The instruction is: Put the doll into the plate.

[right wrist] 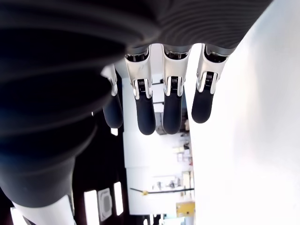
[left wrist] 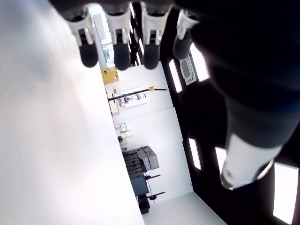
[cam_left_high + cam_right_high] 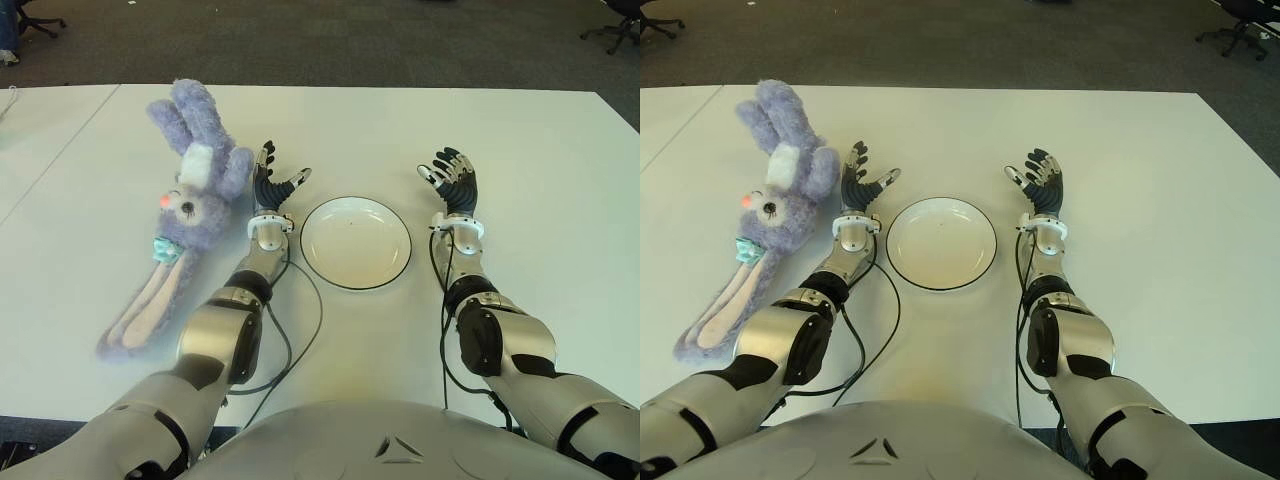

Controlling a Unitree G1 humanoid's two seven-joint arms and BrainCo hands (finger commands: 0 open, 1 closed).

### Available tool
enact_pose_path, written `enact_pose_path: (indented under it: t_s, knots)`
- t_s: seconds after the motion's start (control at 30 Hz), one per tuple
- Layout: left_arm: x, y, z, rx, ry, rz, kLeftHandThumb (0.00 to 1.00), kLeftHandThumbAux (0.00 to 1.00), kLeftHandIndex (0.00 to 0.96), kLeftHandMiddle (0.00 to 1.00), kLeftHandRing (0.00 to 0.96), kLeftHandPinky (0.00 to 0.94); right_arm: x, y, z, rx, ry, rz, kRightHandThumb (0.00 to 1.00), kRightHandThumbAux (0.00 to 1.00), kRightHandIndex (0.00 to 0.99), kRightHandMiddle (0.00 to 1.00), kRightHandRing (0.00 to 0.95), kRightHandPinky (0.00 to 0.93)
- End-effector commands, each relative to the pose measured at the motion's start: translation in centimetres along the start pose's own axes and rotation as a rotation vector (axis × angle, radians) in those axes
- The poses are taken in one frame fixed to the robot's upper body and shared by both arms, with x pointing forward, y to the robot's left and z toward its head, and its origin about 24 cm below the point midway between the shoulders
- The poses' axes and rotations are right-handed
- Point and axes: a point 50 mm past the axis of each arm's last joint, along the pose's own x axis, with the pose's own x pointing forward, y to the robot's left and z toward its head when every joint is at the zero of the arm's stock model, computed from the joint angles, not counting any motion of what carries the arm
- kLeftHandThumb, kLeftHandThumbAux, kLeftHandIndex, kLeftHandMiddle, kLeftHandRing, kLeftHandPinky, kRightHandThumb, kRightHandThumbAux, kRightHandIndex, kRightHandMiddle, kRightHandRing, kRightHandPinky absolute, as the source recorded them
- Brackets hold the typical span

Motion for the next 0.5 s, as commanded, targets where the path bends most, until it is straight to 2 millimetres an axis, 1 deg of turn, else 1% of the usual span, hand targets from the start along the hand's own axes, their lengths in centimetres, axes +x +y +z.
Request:
enact_pose_path:
  t_s: [0.03, 0.5]
  knots:
    - [-7.43, 0.75, -9.63, 0.162, 0.443, -0.100, 0.000, 0.718, 0.094, 0.124, 0.115, 0.127, -9.17, -1.43, -10.62, -0.022, 0.544, -0.055, 0.033, 0.822, 0.195, 0.232, 0.214, 0.211]
    - [-7.31, 0.83, -9.58, 0.179, 0.434, -0.108, 0.000, 0.718, 0.096, 0.128, 0.115, 0.121, -9.20, -1.35, -10.66, -0.014, 0.549, -0.057, 0.045, 0.810, 0.194, 0.236, 0.216, 0.210]
